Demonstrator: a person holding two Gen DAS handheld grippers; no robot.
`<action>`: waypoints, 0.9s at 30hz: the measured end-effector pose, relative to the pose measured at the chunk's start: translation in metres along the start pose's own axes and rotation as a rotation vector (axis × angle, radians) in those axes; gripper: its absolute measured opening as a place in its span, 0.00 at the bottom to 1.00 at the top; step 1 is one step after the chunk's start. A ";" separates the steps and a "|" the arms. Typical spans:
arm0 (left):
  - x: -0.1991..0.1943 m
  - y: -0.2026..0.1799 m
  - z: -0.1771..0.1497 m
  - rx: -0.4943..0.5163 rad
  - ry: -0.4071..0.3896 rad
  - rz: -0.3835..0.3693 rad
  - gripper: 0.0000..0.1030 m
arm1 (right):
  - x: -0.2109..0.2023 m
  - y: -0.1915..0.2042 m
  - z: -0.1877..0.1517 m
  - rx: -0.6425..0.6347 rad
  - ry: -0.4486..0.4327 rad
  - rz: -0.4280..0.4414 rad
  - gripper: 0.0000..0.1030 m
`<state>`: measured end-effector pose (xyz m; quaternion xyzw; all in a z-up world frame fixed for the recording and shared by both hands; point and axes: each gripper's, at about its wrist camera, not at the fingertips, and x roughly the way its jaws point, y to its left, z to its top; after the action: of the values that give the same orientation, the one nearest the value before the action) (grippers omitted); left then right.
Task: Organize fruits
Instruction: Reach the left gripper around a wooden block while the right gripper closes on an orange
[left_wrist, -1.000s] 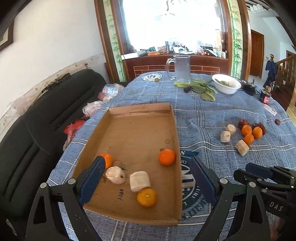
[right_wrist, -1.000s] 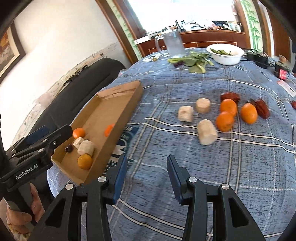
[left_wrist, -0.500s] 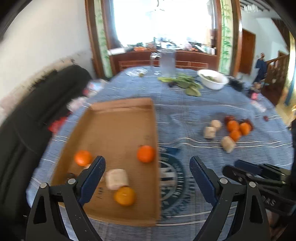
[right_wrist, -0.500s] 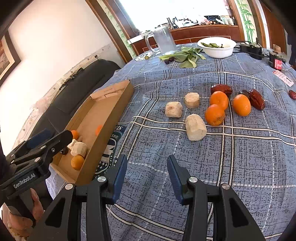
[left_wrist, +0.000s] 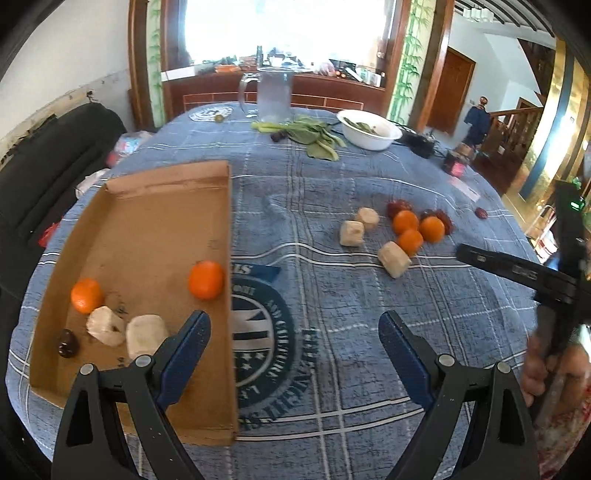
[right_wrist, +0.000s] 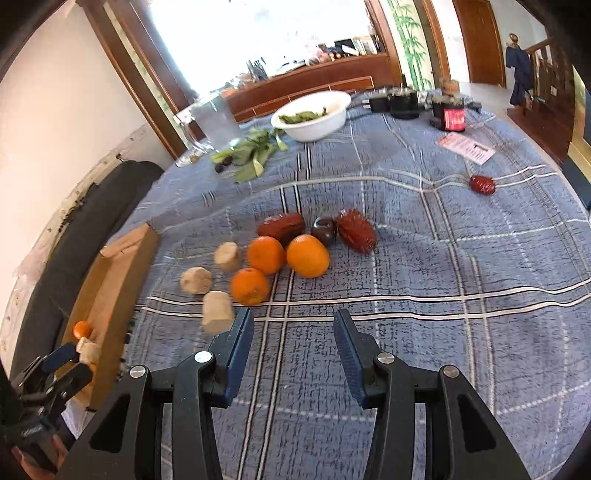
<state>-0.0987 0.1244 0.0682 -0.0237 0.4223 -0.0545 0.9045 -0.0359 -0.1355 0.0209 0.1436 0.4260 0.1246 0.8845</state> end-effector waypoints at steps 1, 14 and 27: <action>0.000 -0.003 0.000 0.005 -0.002 -0.008 0.89 | 0.005 0.000 0.001 0.001 0.004 0.001 0.47; 0.044 -0.069 0.029 0.144 -0.022 -0.127 0.89 | 0.052 -0.009 0.038 0.012 -0.028 -0.070 0.47; 0.114 -0.089 0.045 0.164 0.049 -0.222 0.80 | 0.065 -0.014 0.039 -0.004 0.006 -0.013 0.38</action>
<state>0.0019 0.0221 0.0182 0.0049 0.4330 -0.1891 0.8813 0.0360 -0.1324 -0.0074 0.1387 0.4293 0.1199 0.8843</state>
